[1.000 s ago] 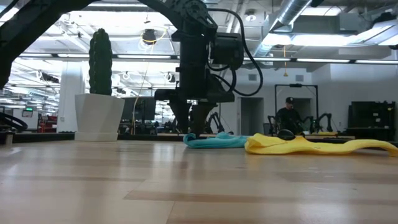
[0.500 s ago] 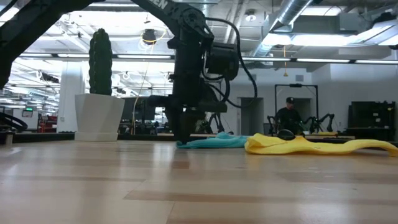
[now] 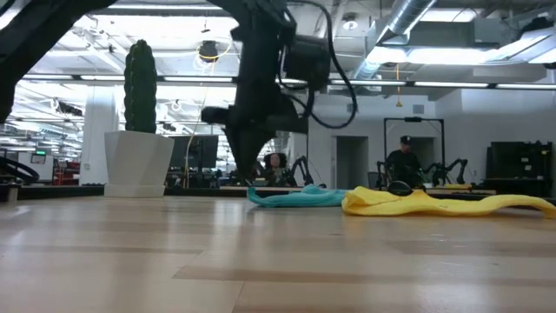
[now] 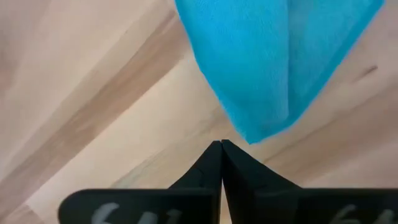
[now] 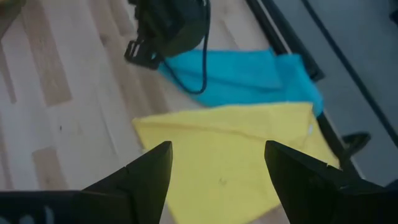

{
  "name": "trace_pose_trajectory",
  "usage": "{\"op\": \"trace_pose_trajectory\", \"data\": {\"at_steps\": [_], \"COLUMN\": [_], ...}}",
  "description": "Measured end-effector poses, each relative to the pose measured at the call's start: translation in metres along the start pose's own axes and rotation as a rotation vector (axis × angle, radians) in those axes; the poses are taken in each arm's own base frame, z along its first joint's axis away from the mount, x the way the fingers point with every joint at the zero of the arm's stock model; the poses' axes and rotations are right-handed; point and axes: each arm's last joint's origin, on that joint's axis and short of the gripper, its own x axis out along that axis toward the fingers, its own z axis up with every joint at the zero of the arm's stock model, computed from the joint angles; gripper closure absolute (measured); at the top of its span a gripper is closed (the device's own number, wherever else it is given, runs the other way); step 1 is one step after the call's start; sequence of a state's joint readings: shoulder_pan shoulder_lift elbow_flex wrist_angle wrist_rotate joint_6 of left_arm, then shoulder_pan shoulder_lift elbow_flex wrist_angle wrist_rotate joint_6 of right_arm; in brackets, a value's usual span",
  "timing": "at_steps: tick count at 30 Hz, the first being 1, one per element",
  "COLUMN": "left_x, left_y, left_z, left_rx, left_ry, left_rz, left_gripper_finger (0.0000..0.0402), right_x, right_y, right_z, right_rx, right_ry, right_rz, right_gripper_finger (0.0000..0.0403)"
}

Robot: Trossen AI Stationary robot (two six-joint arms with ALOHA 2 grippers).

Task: Fold microfiber towels
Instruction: Fold the blue microfiber towel

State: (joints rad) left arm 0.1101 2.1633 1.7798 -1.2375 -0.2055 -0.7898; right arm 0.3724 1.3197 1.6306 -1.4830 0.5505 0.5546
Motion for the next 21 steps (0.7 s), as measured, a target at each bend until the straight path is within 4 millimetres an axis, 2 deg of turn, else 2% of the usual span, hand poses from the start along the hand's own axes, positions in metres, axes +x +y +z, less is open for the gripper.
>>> {"op": "trace_pose_trajectory", "data": {"at_steps": [5, 10, 13, 21], "left_x": [-0.015, -0.012, -0.008, -0.005], "left_y": [-0.004, -0.013, -0.014, -0.004], "left_z": [-0.004, -0.001, -0.001, 0.008], "left_rx": [-0.035, -0.012, 0.014, -0.053], "left_ry": [-0.09, -0.098, -0.08, -0.095], "left_rz": [-0.022, -0.099, -0.094, -0.077], "left_gripper_finger": [0.0401, 0.0385, 0.0347, 0.0203], "right_x": [0.008, 0.012, 0.013, 0.013], "right_y": [-0.01, -0.018, -0.02, -0.019], "right_z": [0.011, 0.013, 0.014, 0.014], "right_rx": [0.003, 0.031, 0.034, 0.009], "right_ry": [-0.028, -0.009, -0.003, 0.004], "right_rz": [-0.019, -0.042, -0.046, -0.032], "right_gripper_finger": [0.0123, 0.0123, 0.0123, 0.0123]}}
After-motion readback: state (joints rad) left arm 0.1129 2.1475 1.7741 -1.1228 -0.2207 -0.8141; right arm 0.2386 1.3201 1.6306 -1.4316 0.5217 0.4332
